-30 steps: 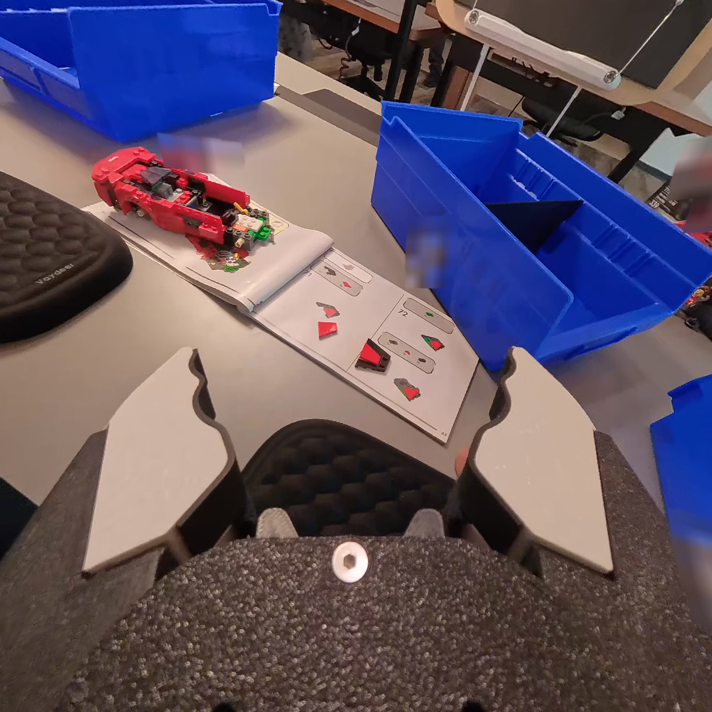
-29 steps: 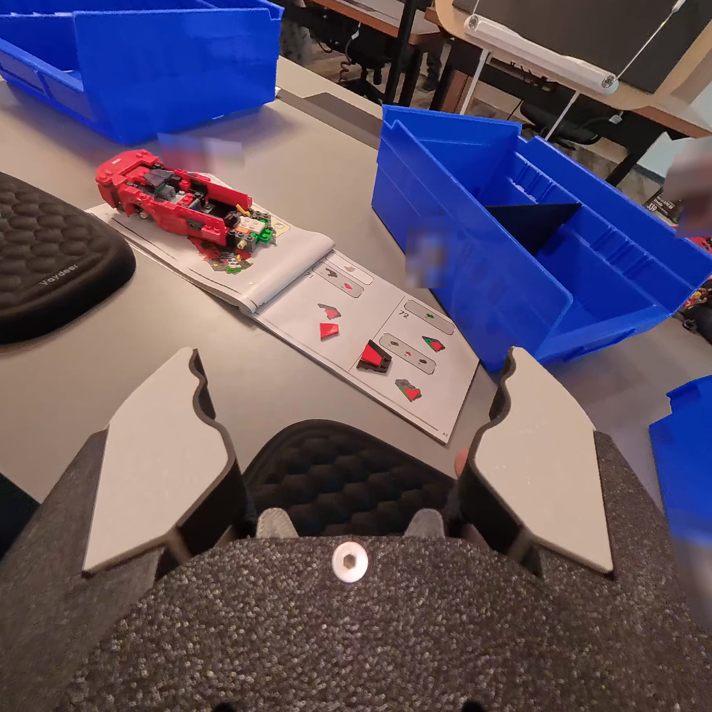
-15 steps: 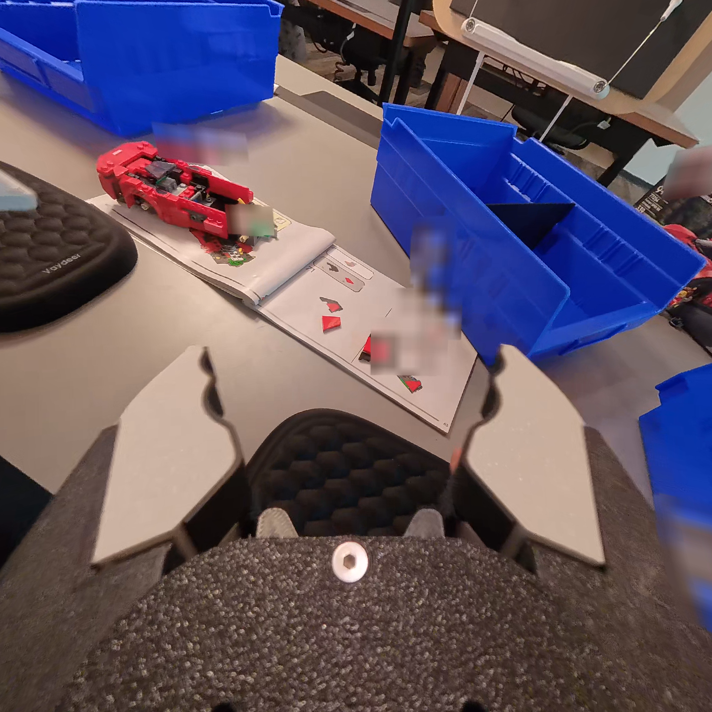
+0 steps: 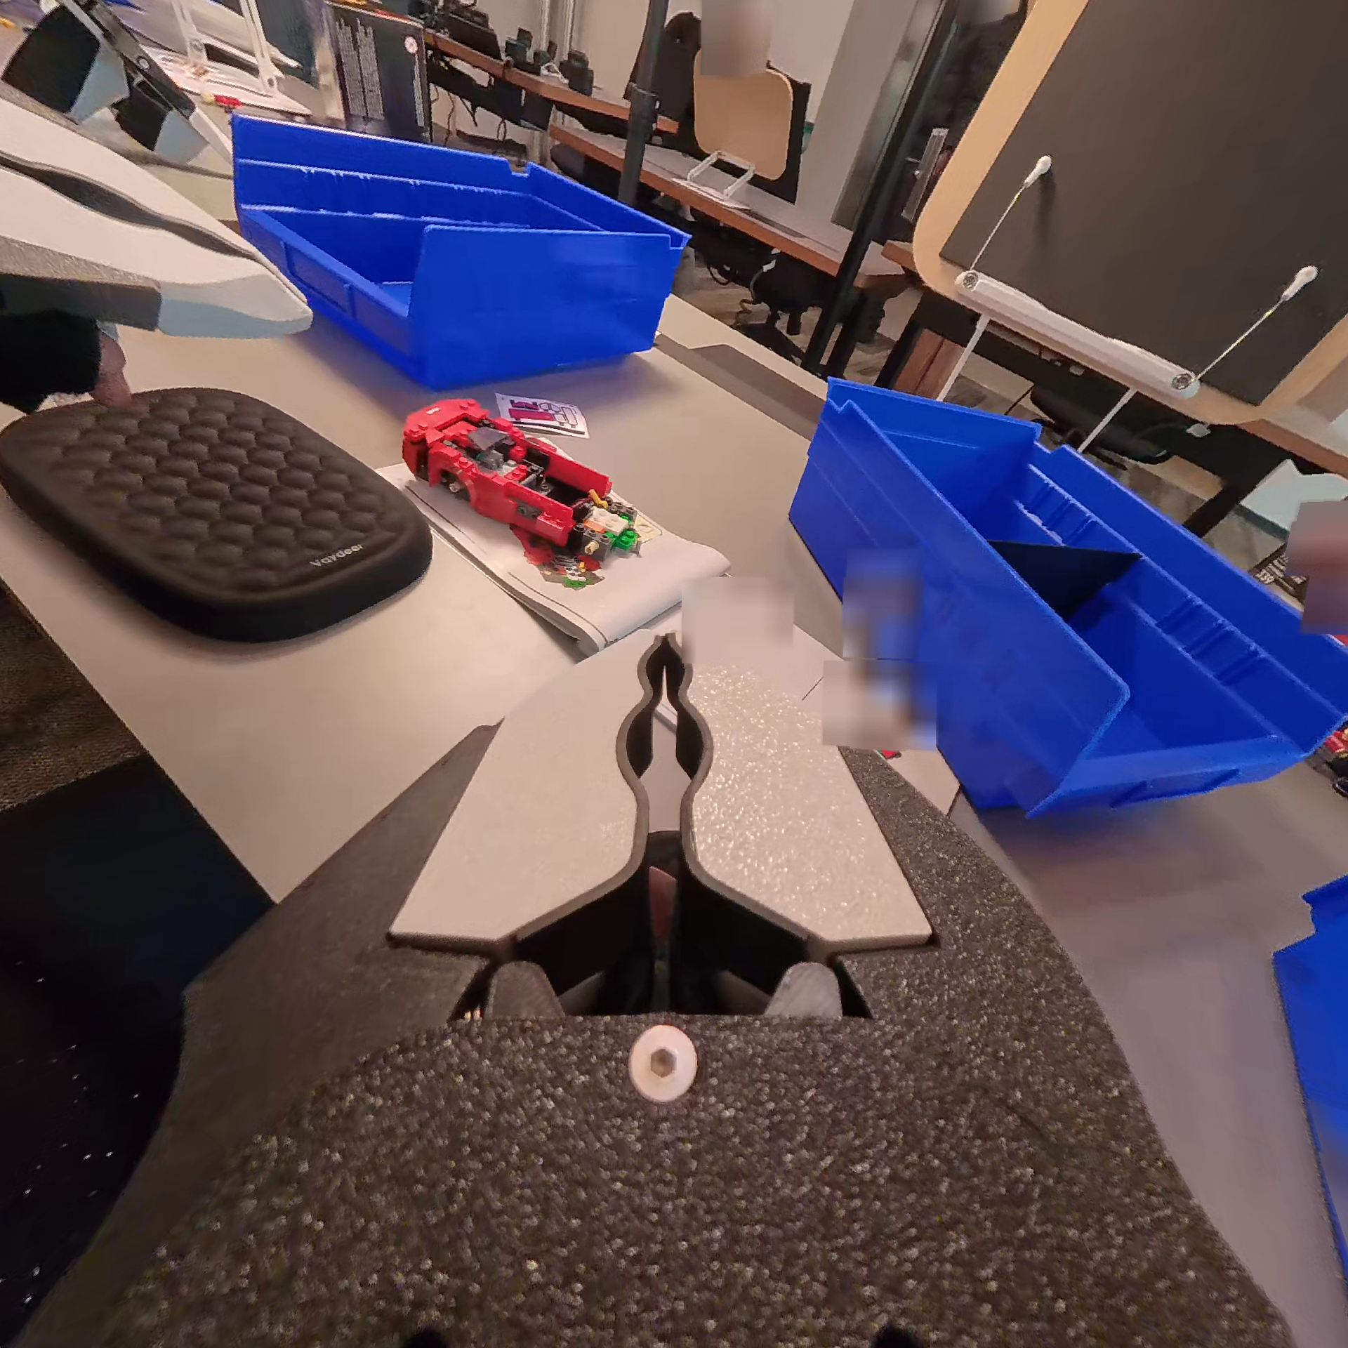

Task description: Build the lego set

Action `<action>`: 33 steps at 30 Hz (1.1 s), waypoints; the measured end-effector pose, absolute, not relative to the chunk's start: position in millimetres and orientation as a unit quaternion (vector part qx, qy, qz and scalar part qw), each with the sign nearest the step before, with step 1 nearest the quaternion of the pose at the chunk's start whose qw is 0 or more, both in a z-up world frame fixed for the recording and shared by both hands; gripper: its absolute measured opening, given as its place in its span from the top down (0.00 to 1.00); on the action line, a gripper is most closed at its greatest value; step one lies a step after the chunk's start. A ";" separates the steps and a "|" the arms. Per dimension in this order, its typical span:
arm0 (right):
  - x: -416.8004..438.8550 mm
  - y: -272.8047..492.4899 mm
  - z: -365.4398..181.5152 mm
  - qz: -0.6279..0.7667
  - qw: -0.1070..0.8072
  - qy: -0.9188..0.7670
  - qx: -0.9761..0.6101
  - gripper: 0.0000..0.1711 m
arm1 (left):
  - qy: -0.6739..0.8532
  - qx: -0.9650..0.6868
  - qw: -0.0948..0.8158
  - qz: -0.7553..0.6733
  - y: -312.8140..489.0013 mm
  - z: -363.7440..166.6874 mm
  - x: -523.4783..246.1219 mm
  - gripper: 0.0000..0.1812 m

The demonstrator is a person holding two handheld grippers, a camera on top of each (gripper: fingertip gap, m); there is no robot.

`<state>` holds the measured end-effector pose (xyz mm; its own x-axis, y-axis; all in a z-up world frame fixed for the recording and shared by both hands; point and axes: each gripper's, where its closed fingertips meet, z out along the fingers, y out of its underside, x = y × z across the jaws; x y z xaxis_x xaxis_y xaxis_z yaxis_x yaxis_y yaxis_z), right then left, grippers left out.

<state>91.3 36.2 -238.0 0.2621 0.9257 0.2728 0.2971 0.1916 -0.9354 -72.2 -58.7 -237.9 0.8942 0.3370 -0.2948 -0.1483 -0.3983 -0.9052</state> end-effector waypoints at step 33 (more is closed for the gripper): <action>93.9 45.1 -272.6 0.293 0.495 -0.541 -0.613 1.00 | -0.104 -0.826 0.528 0.165 -93.5 -253.9 -102.7 1.00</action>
